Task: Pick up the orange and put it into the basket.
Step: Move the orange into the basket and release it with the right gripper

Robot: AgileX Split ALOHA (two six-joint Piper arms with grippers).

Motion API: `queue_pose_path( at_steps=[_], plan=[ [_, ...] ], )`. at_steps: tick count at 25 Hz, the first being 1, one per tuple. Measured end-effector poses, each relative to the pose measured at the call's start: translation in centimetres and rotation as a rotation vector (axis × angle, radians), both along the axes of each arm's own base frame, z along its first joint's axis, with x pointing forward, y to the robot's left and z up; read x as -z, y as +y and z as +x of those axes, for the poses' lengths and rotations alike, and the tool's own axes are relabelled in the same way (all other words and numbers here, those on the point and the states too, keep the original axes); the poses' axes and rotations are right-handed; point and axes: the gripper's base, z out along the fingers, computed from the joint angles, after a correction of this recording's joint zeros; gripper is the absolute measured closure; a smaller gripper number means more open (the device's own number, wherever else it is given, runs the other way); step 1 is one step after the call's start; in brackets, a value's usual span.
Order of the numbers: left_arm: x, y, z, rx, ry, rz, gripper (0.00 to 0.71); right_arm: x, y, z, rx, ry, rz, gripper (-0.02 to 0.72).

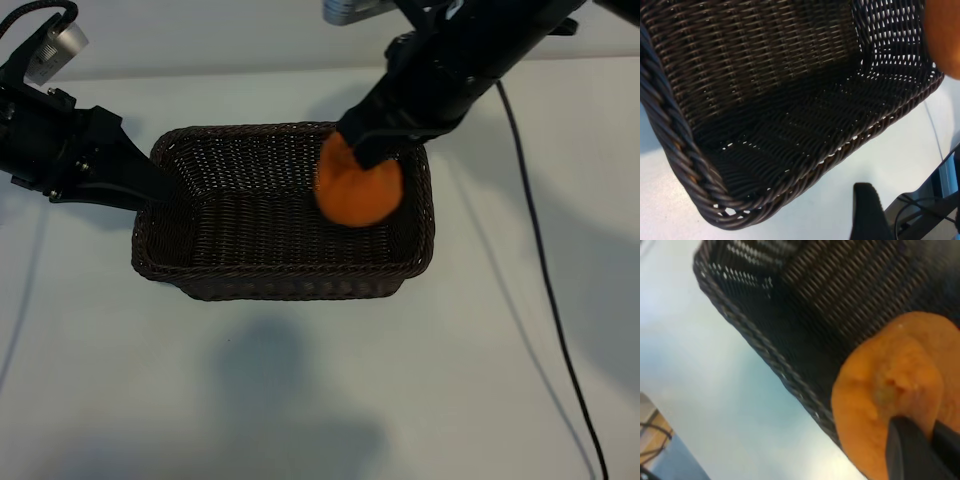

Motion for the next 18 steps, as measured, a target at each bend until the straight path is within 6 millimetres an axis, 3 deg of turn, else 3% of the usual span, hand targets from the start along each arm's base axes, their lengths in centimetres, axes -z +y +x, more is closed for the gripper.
queue_pose_path(
  at_steps=[10, 18],
  plan=[
    [0.0, 0.0, 0.0, 0.002, -0.002, 0.0, 0.254, -0.3, 1.9, 0.2, 0.016, -0.09, 0.045, 0.662],
    [0.0, 0.0, 0.0, 0.002, -0.002, 0.0, 0.254, 2.1, 2.5, 1.2, 0.023, -0.052, 0.029, 0.662]
  ],
)
